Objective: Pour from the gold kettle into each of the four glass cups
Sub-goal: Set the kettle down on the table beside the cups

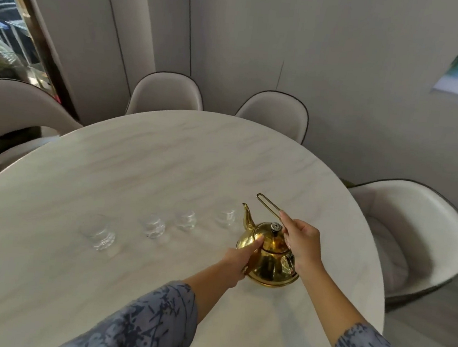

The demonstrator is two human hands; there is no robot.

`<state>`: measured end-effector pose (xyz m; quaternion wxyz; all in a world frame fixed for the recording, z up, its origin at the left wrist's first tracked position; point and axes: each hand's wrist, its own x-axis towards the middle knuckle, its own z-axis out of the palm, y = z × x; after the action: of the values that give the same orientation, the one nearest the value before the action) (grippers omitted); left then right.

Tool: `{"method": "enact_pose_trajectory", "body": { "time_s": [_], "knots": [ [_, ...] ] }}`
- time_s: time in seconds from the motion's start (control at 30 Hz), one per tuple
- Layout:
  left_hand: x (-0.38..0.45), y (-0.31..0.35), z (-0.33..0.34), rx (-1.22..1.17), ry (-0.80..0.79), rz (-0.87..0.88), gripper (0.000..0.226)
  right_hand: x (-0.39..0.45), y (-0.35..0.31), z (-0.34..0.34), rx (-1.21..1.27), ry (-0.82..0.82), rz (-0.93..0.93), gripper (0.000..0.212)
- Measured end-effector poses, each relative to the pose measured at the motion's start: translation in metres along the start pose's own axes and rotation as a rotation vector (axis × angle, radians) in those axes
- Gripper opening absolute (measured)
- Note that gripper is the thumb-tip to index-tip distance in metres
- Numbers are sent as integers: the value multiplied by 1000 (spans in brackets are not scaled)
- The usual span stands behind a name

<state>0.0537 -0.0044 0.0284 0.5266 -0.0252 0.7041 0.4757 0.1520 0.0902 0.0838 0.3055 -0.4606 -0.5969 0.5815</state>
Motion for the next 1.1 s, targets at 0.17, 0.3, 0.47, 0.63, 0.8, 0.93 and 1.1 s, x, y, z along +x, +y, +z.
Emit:
{"method": "enact_pose_trajectory", "body": {
  "time_s": [0.17,0.3,0.47,0.63,0.8,0.93,1.1],
  "knots": [
    [19,13,21,-24,-60,-70,72,29,13,-7,-24,39,-1,43],
    [47,26,36,-30,-2,-77,70,59,20,-8,-25,59,3,43],
    [76,34,46,-120,35,-36,68,91,19,-2,-7,66,6,49],
    [101,43,51,-101,60,-5,57,123,24,2,3,85,23,46],
    [109,45,51,-94,53,12,51,134,27,6,-10,92,12,46],
    [113,45,50,-99,51,21,53,137,29,12,-39,95,-7,47],
    [111,44,45,-153,-19,36,29,137,31,14,-62,109,-10,52]
  ]
}}
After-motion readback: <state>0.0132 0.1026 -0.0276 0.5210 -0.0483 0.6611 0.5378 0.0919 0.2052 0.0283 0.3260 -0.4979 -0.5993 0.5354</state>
